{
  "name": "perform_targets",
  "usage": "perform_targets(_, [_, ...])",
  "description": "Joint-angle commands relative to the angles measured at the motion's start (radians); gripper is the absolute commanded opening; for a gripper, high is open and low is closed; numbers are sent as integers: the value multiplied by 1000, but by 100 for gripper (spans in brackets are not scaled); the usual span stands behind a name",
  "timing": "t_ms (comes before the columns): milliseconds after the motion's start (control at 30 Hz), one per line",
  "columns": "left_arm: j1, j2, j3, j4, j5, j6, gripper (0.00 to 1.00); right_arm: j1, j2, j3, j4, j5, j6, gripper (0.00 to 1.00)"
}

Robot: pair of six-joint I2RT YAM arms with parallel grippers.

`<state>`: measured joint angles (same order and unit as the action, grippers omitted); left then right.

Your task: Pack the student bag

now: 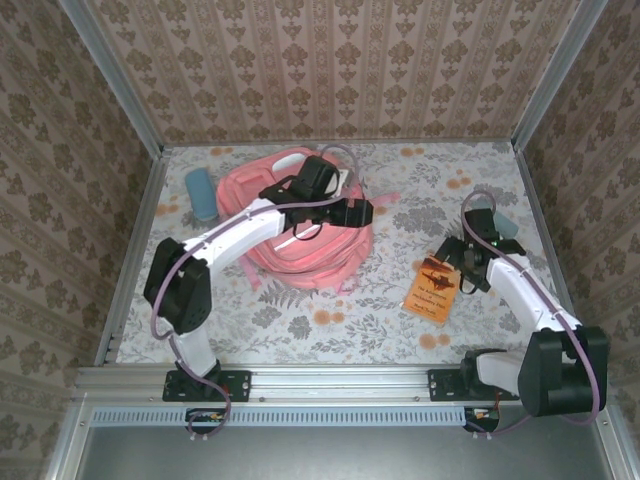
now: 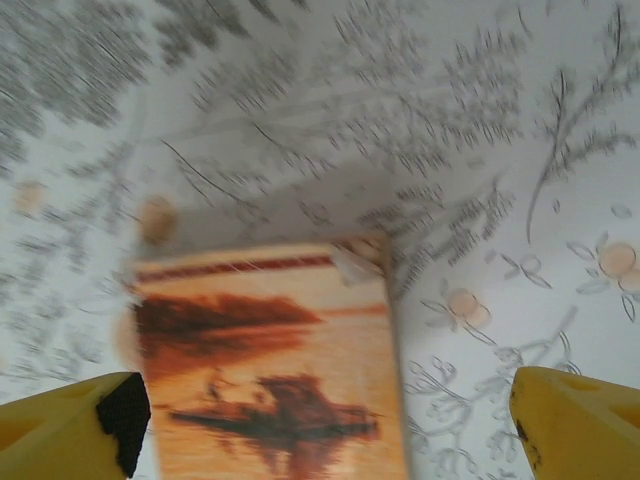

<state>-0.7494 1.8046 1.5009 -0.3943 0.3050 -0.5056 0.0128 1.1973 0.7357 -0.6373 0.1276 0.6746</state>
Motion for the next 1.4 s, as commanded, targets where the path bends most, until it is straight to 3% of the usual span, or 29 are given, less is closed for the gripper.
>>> perform_targets(0, [-25, 62, 70, 0, 75, -39, 90, -2, -9, -57, -3, -17, -38, 93])
perform_targets(167, [-74, 146, 128, -4, 115, -47, 85, 1, 24, -103, 84, -191, -32, 80])
perform_targets(500, [-123, 281, 182, -52, 160, -68, 66, 64, 123, -86, 178, -285, -19, 55])
perform_targets(733, [-141, 345, 201, -92, 151, -65, 56, 100, 174, -48, 228, -375, -27, 52])
perform_targets(933, [-161, 430, 272, -172, 157, -39, 44, 101, 173, -13, 123, -265, -66, 53])
perform_targets(1367, [-176, 531, 353, -239, 135, -2, 33, 121, 186, -13, 113, -271, -76, 52])
